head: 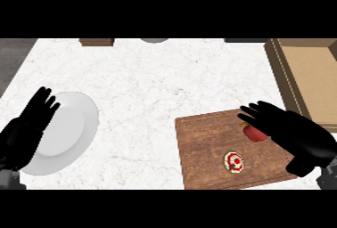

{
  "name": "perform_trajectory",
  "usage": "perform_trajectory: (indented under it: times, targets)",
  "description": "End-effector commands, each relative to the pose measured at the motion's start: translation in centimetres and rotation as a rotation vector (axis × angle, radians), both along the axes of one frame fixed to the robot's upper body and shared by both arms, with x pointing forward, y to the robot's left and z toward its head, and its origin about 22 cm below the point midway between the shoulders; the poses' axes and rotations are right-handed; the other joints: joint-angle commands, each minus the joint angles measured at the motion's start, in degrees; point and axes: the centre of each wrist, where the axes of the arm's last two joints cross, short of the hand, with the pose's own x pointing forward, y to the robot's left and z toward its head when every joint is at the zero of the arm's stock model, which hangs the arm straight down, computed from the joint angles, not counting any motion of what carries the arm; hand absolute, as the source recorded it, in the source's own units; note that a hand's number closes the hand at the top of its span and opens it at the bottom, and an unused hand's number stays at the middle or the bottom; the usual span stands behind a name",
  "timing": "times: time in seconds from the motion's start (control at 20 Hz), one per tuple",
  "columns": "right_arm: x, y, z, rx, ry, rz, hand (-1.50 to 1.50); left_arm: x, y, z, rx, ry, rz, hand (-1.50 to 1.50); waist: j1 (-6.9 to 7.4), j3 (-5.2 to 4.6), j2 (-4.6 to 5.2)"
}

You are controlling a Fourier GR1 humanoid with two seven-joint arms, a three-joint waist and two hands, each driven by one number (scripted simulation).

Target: Pick the bell pepper from the cutting board and place it in the cardboard box

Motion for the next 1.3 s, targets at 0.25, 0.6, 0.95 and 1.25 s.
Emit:
perform_trajectory:
  times: [0.25, 0.6, 0.95, 1.25]
  targets:
    - [-0.4, 2.2, -0.6, -0.058, 0.004, -0.036, -1.5, -2.9, -0.5, 0.2, -0.002, 0.001, -0.017, 0.0, 0.35, 0.0, -0.09]
    - [0.4, 0.3, -1.8, -0.087, -0.011, -0.049, -1.5, -0.3, 1.0, -0.7, 0.002, -0.001, -0.009, 0.0, -0.05, -0.01, 0.01]
    - [1.3, -0.1, -2.8, -0.118, 0.008, -0.06, -1.5, -0.4, -0.6, -0.9, 0.008, -0.017, 0.009, 0.0, -0.05, 0.0, 0.01]
    - [2.1, -0.3, -2.6, -0.136, 0.037, -0.074, -1.5, -0.8, -0.7, 0.2, 0.006, -0.011, 0.009, 0.0, -0.04, -0.01, -0.01]
